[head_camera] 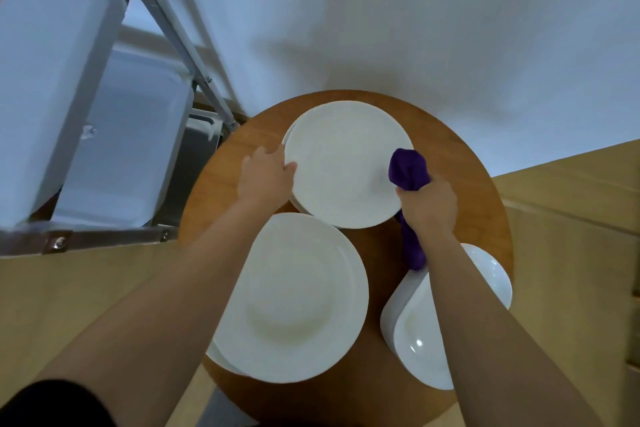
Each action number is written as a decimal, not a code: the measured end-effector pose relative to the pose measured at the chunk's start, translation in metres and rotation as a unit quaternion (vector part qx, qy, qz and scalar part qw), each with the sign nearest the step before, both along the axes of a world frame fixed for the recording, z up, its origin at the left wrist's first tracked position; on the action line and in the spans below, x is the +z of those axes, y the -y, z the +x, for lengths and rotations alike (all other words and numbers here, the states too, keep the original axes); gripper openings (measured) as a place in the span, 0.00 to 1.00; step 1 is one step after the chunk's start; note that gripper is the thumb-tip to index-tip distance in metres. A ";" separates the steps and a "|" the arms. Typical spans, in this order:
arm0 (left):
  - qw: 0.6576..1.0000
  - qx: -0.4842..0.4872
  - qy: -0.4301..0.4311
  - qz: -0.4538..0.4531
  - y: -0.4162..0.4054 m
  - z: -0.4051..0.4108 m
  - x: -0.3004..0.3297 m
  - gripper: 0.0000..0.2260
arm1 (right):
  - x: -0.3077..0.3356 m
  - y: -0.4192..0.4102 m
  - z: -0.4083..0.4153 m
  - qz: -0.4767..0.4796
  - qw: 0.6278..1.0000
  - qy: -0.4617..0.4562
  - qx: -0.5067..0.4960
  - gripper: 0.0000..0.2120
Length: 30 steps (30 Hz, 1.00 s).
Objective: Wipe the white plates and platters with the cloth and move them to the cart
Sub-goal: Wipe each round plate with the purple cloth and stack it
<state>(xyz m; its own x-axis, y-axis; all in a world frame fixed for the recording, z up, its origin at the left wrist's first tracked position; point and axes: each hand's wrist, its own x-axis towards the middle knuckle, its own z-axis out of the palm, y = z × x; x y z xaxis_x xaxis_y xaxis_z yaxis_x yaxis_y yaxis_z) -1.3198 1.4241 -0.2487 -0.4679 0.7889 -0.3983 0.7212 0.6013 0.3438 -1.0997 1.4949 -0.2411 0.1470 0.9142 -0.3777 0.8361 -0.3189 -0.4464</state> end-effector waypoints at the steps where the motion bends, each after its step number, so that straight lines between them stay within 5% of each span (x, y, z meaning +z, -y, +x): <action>1: 1.000 0.000 -0.016 -0.008 0.001 0.001 -0.002 0.18 | -0.001 0.001 -0.001 -0.002 1.000 0.011 0.011 0.07; 9: 0.998 0.007 -0.027 -0.053 0.004 -0.002 -0.005 0.18 | 0.002 0.007 -0.006 0.011 0.999 0.009 0.045 0.07; 15: 0.998 -0.039 0.039 -0.025 0.030 -0.007 0.022 0.19 | 0.034 0.029 0.006 0.182 0.976 -0.097 -0.066 0.06; 24: 0.992 0.125 0.013 -0.030 0.179 0.003 0.044 0.16 | 0.056 0.118 0.007 0.101 0.965 -0.240 -0.027 0.05; 30: 0.995 0.097 -0.015 -0.023 0.189 0.009 0.042 0.10 | 0.050 0.157 0.005 0.059 0.957 -0.285 0.011 0.07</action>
